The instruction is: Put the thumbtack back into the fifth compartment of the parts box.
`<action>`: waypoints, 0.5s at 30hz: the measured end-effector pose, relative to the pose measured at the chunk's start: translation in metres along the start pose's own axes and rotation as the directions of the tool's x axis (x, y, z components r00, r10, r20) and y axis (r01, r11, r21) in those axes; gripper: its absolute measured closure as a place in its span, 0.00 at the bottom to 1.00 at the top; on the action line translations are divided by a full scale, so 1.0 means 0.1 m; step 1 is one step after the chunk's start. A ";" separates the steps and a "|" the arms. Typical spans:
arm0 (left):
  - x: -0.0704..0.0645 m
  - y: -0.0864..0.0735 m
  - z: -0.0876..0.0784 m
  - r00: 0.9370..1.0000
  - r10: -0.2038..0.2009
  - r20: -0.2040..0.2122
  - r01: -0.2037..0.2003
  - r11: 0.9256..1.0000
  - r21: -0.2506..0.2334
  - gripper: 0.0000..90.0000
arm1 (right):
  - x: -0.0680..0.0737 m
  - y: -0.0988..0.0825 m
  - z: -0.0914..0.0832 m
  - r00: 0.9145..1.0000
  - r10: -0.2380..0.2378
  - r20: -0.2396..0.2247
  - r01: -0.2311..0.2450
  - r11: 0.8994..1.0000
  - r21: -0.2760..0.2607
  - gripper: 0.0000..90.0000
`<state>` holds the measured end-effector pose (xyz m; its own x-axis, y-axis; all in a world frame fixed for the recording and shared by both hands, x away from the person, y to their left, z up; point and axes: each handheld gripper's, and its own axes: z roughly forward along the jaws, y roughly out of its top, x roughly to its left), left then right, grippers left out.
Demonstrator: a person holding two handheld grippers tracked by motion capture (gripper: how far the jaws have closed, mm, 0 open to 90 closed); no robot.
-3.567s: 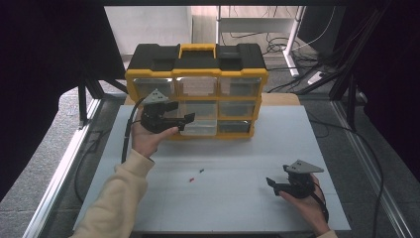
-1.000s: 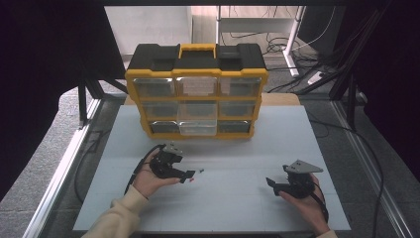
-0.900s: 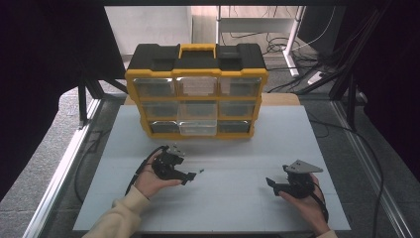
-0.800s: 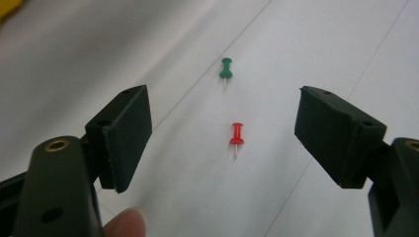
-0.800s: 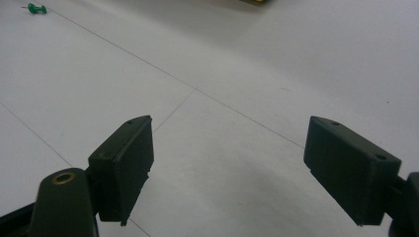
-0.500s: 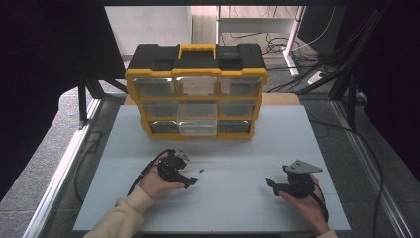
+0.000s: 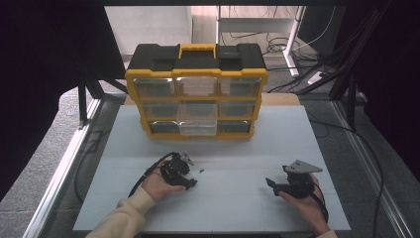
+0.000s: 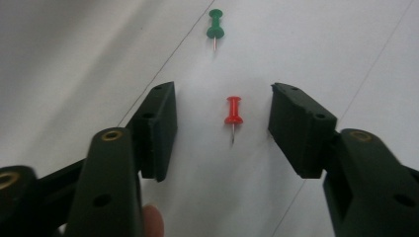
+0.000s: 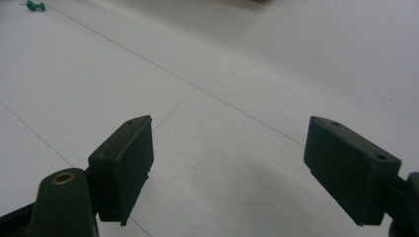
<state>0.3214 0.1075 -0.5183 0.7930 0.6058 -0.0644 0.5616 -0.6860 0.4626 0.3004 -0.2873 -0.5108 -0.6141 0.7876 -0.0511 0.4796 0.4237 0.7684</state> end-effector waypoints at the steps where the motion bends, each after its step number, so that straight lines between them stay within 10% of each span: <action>1: -0.01 0.00 0.00 1.000 -0.006 0.000 0.006 1.000 -0.005 0.56 | 0.00 0.00 0.00 1.000 0.000 0.000 0.000 1.000 0.000 0.21; 15: -0.08 0.03 0.00 1.000 0.006 -0.007 -0.006 1.000 0.014 0.91 | 0.00 0.00 0.00 1.000 0.001 -0.002 -0.001 1.000 -0.001 0.21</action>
<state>0.3171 0.1010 -0.5163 0.7946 0.6045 -0.0558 0.5603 -0.6948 0.4510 0.3004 -0.2869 -0.5107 -0.6148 0.7872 -0.0487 0.4794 0.4220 0.7694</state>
